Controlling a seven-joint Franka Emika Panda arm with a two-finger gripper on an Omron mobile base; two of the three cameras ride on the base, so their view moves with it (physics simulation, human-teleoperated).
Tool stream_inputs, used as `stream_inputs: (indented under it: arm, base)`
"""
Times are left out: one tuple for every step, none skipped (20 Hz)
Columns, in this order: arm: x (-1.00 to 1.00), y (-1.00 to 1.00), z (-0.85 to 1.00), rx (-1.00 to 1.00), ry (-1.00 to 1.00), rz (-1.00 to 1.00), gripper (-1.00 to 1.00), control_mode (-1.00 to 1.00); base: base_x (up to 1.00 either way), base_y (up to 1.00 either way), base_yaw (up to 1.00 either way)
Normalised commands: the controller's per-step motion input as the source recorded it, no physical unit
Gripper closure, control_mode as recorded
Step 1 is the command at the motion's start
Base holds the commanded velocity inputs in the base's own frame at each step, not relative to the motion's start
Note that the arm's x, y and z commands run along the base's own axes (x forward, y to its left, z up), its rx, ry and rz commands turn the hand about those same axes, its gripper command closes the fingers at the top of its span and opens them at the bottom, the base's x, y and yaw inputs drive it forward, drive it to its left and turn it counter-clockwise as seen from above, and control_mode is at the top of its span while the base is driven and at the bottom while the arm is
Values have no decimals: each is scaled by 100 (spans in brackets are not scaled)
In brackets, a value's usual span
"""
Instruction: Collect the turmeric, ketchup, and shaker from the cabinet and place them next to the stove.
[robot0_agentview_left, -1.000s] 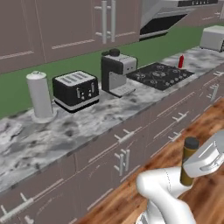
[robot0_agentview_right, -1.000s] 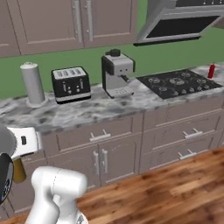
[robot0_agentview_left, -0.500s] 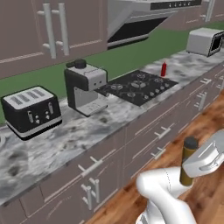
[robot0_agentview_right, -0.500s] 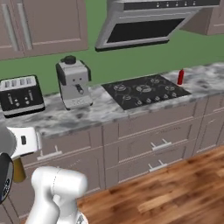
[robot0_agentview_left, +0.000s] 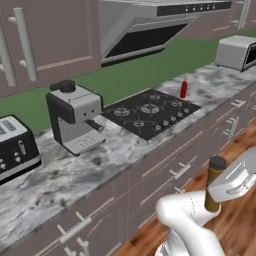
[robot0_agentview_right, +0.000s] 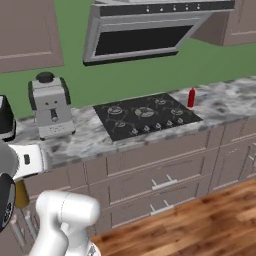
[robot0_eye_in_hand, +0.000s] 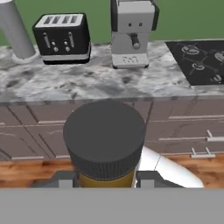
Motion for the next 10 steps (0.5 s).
stream_inputs:
  arm:
    - [0, 0, 0, 0, 0, 0, 100, 100]
    - [0, 0, 0, 0, 0, 0, 100, 100]
    - [0, 0, 0, 0, 0, 0, 100, 100]
    - [0, 0, 0, 0, 0, 0, 100, 100]
    - [0, 0, 0, 0, 0, 0, 100, 100]
    - [0, 0, 0, 0, 0, 0, 100, 100]
    - [0, 0, 0, 0, 0, 0, 100, 100]
    - [0, 0, 0, 0, 0, 0, 100, 100]
    - [0, 0, 0, 0, 0, 0, 100, 100]
    - [0, 0, 0, 0, 0, 0, 100, 100]
  base:
    - [64, -24, 14]
    - [59, -22, 16]
    - [51, -27, 20]
    - [50, -27, 22]
    - [49, -24, 25]
    - [51, -23, 27]
    - [52, -18, 29]
    - [47, -18, 32]
    - [38, -18, 35]
    - [28, -21, 37]
